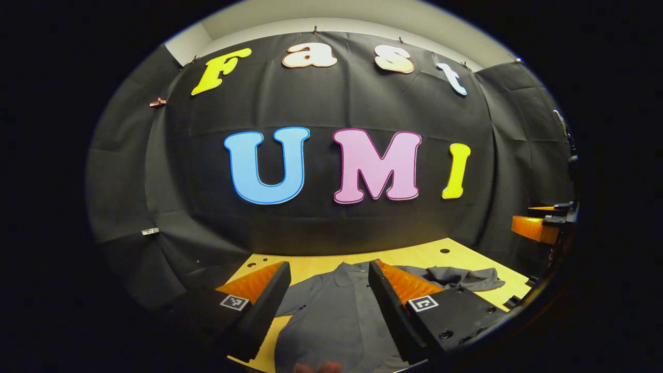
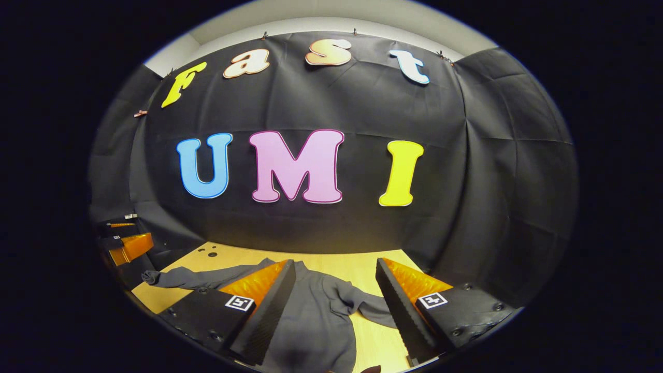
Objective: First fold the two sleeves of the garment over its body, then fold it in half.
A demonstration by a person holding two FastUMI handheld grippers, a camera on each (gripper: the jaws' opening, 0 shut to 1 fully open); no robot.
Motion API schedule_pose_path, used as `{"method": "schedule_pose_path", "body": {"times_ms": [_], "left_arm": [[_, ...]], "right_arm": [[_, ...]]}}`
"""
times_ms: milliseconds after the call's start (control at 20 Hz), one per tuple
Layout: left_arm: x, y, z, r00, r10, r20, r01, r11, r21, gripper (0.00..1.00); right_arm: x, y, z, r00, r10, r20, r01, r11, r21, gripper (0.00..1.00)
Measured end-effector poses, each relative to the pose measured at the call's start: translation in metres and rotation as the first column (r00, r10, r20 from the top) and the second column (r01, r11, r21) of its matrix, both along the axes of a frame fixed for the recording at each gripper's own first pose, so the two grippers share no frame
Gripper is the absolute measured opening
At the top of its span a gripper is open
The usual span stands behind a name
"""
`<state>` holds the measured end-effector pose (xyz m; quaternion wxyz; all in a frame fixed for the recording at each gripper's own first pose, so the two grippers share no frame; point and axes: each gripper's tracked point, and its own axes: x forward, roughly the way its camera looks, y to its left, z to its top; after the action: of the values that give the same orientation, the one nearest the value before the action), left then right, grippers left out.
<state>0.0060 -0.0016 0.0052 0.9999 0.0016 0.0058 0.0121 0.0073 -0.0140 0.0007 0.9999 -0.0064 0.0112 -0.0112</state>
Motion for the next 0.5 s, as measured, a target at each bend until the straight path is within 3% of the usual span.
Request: {"method": "schedule_pose_path", "body": {"times_ms": [300,500], "left_arm": [[0.011,-0.013,-0.001,0.999,0.029,-0.016,-0.029,0.999,-0.015,0.96],[0.025,-0.029,-0.005,0.997,0.064,-0.029,-0.065,0.997,-0.030,0.96]], "right_arm": [[0.016,-0.011,0.004,1.000,0.024,-0.002,-0.024,1.000,-0.006,0.98],[0.036,-0.056,-0.002,1.000,-0.009,-0.019,0.009,1.000,0.011,0.96]]}}
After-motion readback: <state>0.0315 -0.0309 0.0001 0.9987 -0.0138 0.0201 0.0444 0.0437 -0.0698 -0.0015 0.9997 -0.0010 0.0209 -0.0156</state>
